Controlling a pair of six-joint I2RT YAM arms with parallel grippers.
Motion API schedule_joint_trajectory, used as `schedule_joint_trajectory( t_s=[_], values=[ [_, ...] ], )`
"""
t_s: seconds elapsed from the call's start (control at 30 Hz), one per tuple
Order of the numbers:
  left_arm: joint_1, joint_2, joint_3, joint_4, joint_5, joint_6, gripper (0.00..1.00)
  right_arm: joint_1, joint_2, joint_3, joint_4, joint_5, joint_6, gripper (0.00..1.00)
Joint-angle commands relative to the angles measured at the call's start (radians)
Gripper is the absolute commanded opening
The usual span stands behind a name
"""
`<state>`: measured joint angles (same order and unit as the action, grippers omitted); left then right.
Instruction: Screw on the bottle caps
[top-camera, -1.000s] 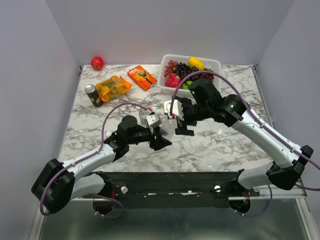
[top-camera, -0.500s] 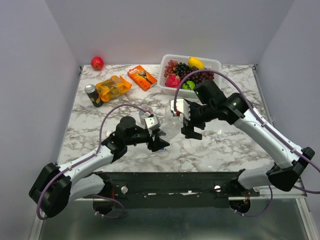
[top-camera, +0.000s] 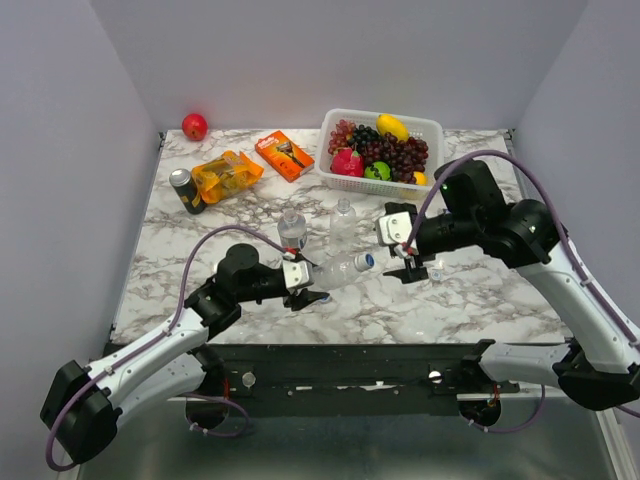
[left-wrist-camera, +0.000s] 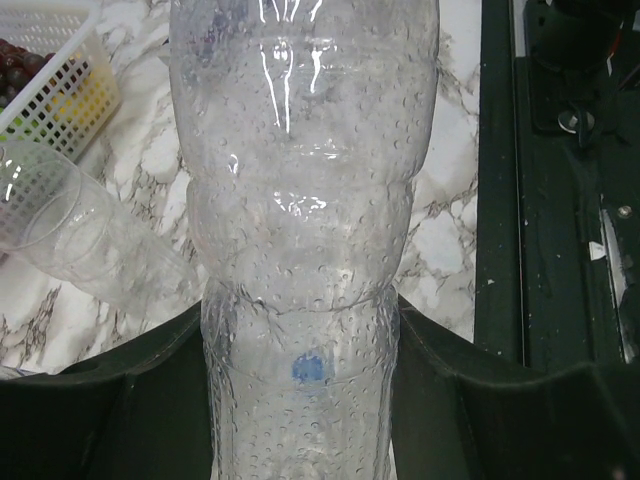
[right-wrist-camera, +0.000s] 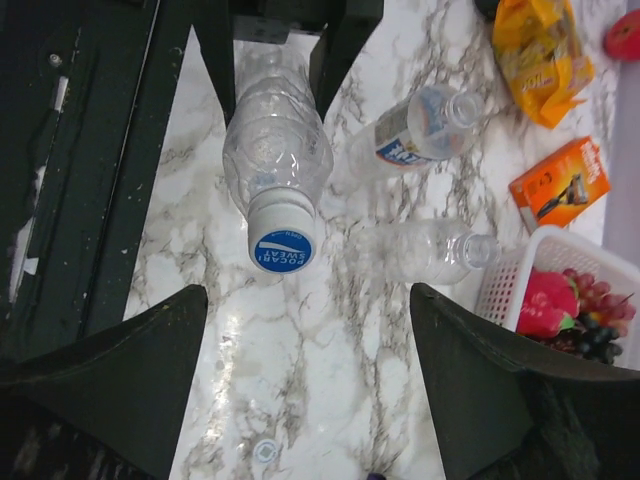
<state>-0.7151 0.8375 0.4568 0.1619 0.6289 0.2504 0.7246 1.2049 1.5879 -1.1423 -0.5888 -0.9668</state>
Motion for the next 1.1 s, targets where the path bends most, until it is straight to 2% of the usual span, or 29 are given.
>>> schedule_joint_trajectory(
  t_s=[0.0, 0.5, 0.67, 1.07],
  values=[
    [-0.003, -0.002, -0.003, -0.022, -0.038, 0.055, 0.00, 0.016, -0.042, -0.042, 0.024, -0.100, -0.125, 0.87],
    [-0.034, 0.012, 0.033, 0.016, -0.063, 0.049, 0.00, 0.052, 0.010, -0.048, -0.034, -0.115, -0.251, 0.68],
    [-0.034, 0.005, 0.031, 0.031, -0.075, 0.033, 0.00, 0.058, 0.024, -0.042, -0.079, -0.118, -0.274, 0.68],
    [-0.035, 0.017, 0.039, 0.051, -0.083, 0.029, 0.00, 0.059, 0.056, -0.039, -0.071, -0.105, -0.271, 0.54]
  ],
)
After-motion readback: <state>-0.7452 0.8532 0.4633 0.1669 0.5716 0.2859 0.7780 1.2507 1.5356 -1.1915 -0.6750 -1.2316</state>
